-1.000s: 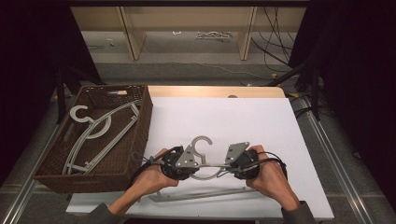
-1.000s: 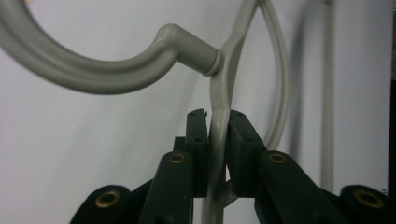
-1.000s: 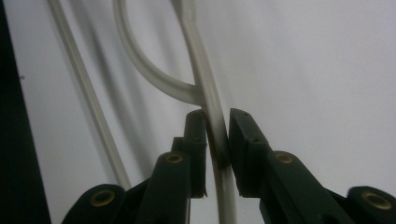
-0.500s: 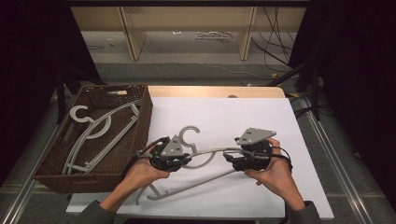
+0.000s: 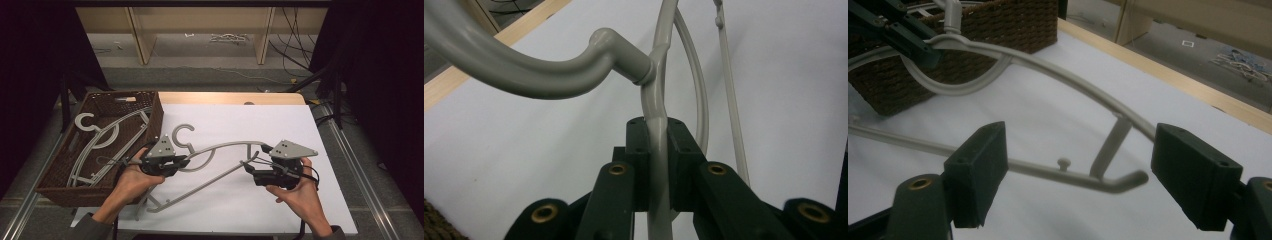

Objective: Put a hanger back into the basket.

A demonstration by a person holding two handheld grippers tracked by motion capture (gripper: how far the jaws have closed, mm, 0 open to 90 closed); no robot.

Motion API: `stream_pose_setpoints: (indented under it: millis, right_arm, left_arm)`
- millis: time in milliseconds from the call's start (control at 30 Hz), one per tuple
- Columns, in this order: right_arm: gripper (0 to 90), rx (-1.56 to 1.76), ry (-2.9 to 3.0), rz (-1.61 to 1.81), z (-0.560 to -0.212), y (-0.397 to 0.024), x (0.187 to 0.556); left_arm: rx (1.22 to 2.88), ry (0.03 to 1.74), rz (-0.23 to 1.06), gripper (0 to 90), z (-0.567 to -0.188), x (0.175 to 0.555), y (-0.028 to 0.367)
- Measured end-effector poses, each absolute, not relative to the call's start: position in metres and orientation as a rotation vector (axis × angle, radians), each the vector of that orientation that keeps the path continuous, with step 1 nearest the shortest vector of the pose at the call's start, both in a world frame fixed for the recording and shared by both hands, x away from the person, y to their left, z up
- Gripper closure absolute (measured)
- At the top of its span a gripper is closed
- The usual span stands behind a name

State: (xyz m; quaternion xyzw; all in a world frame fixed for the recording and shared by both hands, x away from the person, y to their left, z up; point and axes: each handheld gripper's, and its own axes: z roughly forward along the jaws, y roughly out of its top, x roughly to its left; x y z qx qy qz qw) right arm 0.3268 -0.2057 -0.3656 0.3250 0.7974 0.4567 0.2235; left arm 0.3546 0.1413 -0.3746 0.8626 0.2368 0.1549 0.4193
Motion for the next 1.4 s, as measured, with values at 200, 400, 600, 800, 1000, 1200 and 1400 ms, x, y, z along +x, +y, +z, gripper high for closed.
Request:
stream_pose_setpoints:
  millis: [200, 400, 600, 800, 1000, 1200, 1400]
  right_arm:
    - [23.6, 0.911, 2.159, 1.303, -0.377, -0.215, 0.315]
    - [22.7, 0.972, 2.112, 1.367, -0.398, -0.227, 0.303]
    - [21.1, 1.022, 2.128, 1.376, -0.418, -0.233, 0.295]
    - [20.3, 1.016, 2.131, 1.367, -0.425, -0.232, 0.293]
    - [20.2, 1.020, 2.149, 1.380, -0.428, -0.228, 0.292]
    - [20.1, 1.006, 2.151, 1.367, -0.430, -0.227, 0.293]
    - [20.0, 1.028, 2.155, 1.397, -0.432, -0.226, 0.293]
  left_arm:
    - [2.122, 0.624, 0.377, 82.0, -0.369, 0.354, 0.149]
    - [2.073, 0.646, 0.353, 82.0, -0.362, 0.352, 0.154]
    - [2.016, 0.663, 0.342, 82.0, -0.349, 0.349, 0.165]
    - [1.962, 0.700, 0.344, 82.0, -0.332, 0.347, 0.187]
    - [1.943, 0.699, 0.400, 82.0, -0.308, 0.345, 0.207]
    - [1.923, 0.733, 0.479, 82.0, -0.290, 0.353, 0.231]
    - [1.915, 0.797, 0.543, 81.9, -0.286, 0.369, 0.258]
